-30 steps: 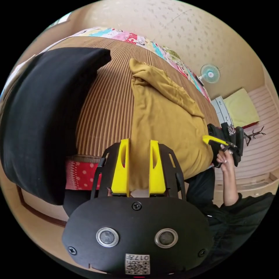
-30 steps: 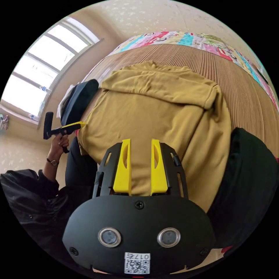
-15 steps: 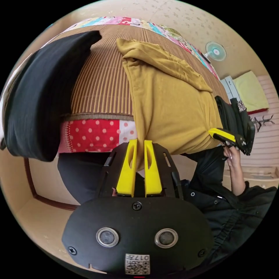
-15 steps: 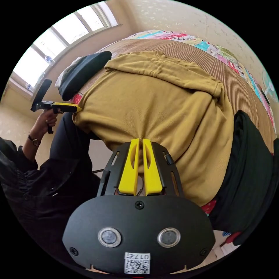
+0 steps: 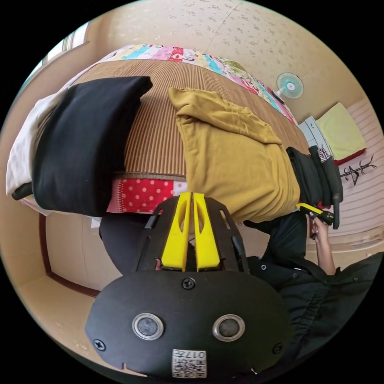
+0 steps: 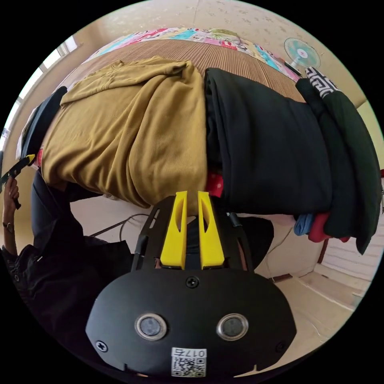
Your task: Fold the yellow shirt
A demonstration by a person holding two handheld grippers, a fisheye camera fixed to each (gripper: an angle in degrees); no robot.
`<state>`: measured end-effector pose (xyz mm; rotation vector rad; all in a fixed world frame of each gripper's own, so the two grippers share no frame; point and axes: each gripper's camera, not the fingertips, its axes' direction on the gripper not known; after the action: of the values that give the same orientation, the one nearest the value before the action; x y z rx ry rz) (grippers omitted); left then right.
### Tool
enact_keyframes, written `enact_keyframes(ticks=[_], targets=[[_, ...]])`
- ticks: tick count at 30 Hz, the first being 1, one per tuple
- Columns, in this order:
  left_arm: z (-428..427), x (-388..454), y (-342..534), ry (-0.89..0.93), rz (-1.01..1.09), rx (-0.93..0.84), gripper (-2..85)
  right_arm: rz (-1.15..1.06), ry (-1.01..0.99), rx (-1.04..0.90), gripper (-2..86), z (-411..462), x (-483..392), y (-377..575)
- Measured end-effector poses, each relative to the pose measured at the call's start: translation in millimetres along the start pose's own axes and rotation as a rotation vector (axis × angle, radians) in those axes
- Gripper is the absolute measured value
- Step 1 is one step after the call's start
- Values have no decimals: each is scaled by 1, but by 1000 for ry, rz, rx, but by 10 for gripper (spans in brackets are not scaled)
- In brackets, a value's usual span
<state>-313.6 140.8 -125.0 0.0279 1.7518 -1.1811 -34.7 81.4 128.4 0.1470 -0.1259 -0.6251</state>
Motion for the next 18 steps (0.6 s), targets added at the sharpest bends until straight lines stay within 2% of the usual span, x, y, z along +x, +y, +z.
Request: enact_keyframes(ticks=[5,8,12,18], targets=[[16,25,-1,85,78,39,-10,26,25,21,66,-4,-2,7],[44,38,6,167,129,-26,-10,67,-7,80,64,-22,4,13],[72,42,21,226,152,-70,-10,73,-16,62,53,-20,14,15],[98,27,32,328,136,-102,-10,-57,146,-4,39,-24,-13,13]])
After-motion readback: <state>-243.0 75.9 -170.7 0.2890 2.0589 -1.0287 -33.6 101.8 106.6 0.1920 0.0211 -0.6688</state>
